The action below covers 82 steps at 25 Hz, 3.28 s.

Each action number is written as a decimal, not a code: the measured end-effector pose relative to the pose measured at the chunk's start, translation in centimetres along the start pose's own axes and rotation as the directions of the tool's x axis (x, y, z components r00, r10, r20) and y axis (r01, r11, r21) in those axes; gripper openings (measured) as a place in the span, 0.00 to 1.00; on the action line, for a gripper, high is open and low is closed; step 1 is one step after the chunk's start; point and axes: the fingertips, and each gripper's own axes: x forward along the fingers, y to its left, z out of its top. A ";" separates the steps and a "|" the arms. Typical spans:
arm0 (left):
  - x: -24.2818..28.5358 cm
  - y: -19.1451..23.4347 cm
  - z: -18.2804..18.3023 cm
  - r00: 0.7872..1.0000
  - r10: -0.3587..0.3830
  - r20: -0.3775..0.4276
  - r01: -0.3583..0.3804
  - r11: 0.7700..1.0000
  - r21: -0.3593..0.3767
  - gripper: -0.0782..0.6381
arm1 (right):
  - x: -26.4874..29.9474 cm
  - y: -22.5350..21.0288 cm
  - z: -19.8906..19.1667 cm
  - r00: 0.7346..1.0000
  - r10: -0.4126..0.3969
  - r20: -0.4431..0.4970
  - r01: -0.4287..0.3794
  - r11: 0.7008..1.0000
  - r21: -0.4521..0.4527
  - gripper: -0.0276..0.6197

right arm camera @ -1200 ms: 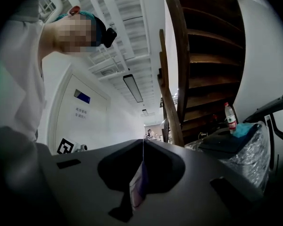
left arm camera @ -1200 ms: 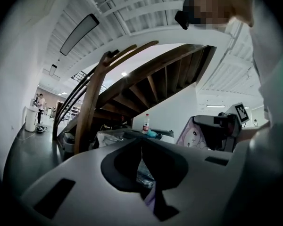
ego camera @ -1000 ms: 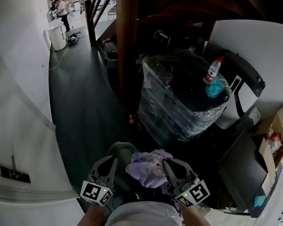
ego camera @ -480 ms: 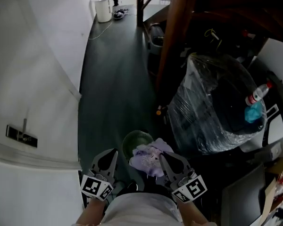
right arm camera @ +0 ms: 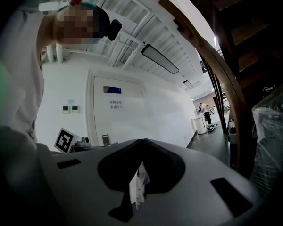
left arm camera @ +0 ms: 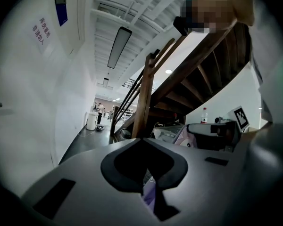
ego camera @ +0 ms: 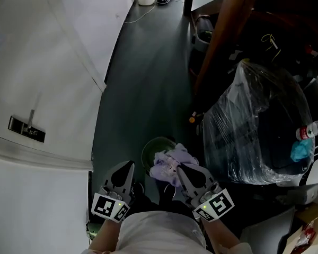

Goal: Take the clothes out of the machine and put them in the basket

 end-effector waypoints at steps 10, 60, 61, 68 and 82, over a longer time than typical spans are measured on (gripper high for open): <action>3.2 3.8 -4.2 0.990 -0.102 -0.092 0.100 0.995 -0.030 0.14 | 3.4 -4.0 -5.4 0.988 -0.127 -0.087 0.128 0.992 0.004 0.06; 8.1 15.6 -40.4 0.897 -0.126 -0.423 0.061 0.985 -0.163 0.14 | 10.4 -17.9 -56.8 0.715 -0.222 -0.663 0.422 0.893 0.156 0.06; 8.1 15.6 -41.1 0.894 -0.127 -0.430 0.064 0.985 -0.159 0.14 | 10.4 -18.0 -57.4 0.705 -0.219 -0.674 0.422 0.894 0.151 0.06; 8.3 15.3 -46.2 0.815 -0.155 -0.558 0.104 0.987 -0.121 0.14 | 9.4 -18.7 -60.5 0.623 -0.231 -0.747 0.443 0.892 0.093 0.06; 9.6 14.8 -48.6 0.818 -0.159 -0.552 0.100 0.986 -0.136 0.14 | 8.6 -19.5 -62.3 0.596 -0.242 -0.766 0.438 0.897 0.057 0.06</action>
